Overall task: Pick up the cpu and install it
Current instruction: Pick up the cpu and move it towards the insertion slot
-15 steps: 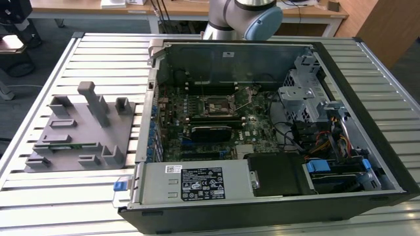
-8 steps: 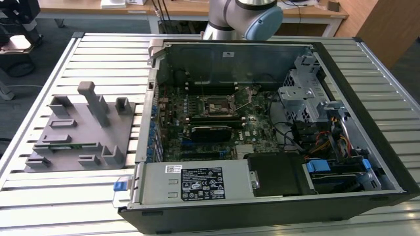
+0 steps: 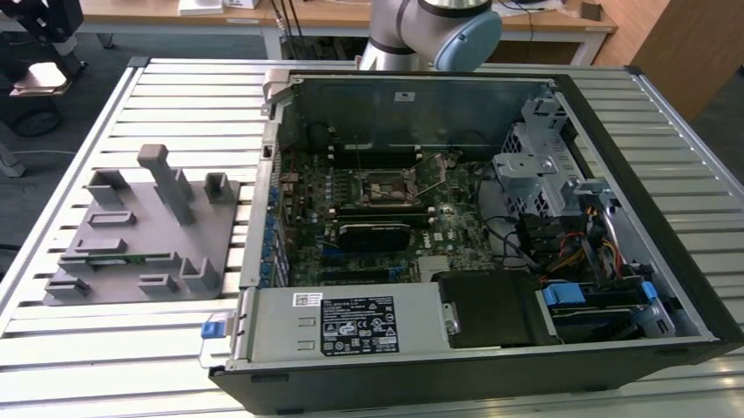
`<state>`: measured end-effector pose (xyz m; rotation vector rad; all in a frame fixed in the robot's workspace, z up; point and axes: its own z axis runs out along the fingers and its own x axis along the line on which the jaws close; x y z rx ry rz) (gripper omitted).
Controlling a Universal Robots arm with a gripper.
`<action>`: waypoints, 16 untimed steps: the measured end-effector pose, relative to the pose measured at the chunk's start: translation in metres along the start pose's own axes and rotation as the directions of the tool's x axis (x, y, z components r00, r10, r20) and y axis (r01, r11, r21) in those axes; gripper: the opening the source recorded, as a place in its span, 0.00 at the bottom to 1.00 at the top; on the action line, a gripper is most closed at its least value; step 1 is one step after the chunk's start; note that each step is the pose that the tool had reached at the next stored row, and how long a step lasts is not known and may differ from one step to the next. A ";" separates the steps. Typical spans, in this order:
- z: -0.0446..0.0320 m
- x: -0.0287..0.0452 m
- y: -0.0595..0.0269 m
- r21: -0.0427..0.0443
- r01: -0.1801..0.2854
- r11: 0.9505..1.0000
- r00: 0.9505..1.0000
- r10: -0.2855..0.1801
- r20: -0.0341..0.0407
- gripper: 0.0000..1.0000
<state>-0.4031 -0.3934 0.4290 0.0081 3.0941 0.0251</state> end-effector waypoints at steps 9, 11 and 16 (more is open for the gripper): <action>0.0008 -0.0109 0.0002 0.000 0.000 1.000 1.000 0.000 0.000 0.53; 0.0009 -0.0133 0.0003 0.000 0.000 1.000 1.000 0.000 0.000 0.53; 0.0014 -0.0194 0.0004 0.000 0.000 1.000 1.000 0.000 0.000 0.53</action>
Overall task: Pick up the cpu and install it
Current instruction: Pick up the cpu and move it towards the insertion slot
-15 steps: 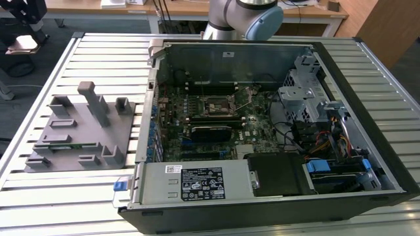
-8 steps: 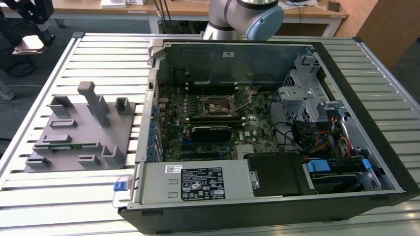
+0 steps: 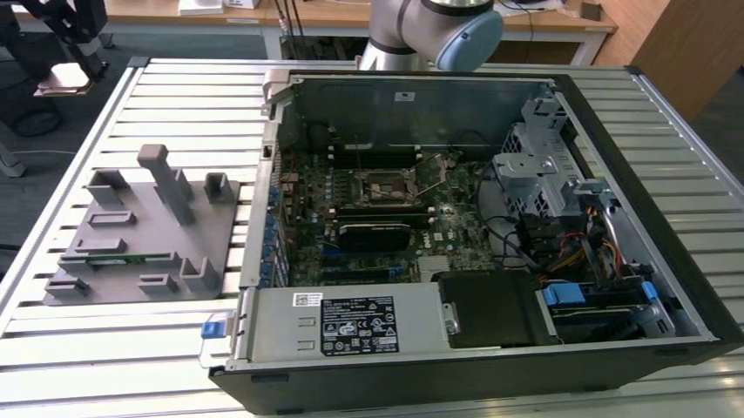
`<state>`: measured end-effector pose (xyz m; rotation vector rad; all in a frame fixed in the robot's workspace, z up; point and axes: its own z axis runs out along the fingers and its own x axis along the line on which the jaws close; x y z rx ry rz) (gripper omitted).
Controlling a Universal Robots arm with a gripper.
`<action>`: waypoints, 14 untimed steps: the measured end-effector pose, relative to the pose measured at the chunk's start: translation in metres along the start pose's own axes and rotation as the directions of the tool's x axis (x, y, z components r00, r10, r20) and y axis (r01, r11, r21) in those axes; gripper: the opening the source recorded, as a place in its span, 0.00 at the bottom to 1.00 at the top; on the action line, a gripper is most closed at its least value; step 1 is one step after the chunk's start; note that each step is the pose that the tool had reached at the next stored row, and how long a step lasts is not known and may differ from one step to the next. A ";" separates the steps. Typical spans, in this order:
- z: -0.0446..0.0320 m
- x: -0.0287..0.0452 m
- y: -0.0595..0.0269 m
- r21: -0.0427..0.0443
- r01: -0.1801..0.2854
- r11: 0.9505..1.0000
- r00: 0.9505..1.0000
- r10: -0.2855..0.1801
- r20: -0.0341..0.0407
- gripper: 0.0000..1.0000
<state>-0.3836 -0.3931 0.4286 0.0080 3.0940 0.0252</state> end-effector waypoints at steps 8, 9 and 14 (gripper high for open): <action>0.0006 -0.0095 0.0002 0.000 0.000 1.000 1.000 0.000 0.000 0.53; 0.0007 -0.0107 0.0003 0.000 0.000 1.000 1.000 0.000 0.000 0.53; 0.0013 -0.0195 0.0003 0.000 0.000 1.000 1.000 0.000 0.000 0.53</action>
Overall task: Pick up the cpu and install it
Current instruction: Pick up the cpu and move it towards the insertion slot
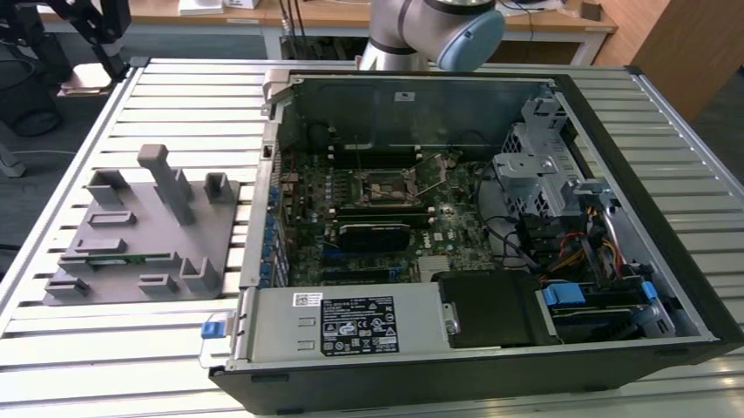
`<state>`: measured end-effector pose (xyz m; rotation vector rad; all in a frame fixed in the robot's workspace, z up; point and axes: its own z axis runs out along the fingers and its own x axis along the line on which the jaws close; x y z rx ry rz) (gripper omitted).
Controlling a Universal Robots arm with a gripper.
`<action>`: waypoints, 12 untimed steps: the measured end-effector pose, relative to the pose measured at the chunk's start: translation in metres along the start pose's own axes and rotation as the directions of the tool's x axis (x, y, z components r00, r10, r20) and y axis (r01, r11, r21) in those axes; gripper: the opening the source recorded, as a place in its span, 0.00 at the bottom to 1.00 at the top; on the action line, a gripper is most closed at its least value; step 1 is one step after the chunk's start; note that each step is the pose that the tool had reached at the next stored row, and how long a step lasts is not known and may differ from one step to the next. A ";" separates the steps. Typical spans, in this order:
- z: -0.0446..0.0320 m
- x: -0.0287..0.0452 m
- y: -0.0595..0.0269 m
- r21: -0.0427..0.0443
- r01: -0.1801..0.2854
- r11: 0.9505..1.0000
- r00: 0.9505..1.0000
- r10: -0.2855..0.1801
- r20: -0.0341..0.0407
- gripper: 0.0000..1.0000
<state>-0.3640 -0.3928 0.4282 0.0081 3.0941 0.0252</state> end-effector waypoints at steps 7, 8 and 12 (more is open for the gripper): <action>0.0009 -0.0154 0.0001 0.000 0.000 1.000 1.000 0.000 0.000 0.53; 0.0010 -0.0173 0.0001 0.000 0.000 1.000 1.000 0.000 0.000 0.53; 0.0015 -0.0254 0.0001 0.000 0.000 1.000 1.000 0.000 0.000 0.53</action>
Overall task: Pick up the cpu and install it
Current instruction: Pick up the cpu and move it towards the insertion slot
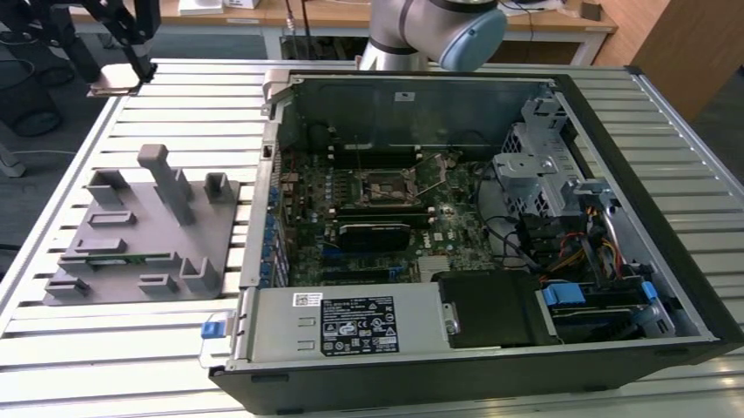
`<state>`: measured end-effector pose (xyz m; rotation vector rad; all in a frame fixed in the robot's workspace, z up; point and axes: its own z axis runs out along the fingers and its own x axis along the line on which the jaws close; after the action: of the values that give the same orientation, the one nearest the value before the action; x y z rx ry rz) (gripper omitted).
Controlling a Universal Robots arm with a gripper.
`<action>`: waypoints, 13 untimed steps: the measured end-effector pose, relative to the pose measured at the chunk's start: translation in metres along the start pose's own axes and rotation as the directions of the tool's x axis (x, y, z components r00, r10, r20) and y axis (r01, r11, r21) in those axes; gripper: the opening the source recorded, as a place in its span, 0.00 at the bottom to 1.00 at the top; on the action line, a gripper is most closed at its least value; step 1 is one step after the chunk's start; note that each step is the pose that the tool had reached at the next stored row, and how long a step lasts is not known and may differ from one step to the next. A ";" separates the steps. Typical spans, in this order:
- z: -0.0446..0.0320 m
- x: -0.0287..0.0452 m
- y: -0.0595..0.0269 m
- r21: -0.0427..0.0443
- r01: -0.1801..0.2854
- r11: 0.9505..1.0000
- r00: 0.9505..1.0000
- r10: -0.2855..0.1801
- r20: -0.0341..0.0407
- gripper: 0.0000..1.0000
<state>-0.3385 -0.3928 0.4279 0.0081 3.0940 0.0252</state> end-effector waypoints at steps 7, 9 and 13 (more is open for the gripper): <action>0.0010 -0.0157 0.0001 0.000 0.000 1.000 1.000 0.000 0.000 0.53; 0.0013 -0.0209 0.0001 0.000 0.000 1.000 1.000 0.000 0.000 0.53; 0.0020 -0.0315 0.0001 0.000 0.000 1.000 1.000 0.000 0.000 0.53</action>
<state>-0.3069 -0.3928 0.4274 0.0081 3.0940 0.0253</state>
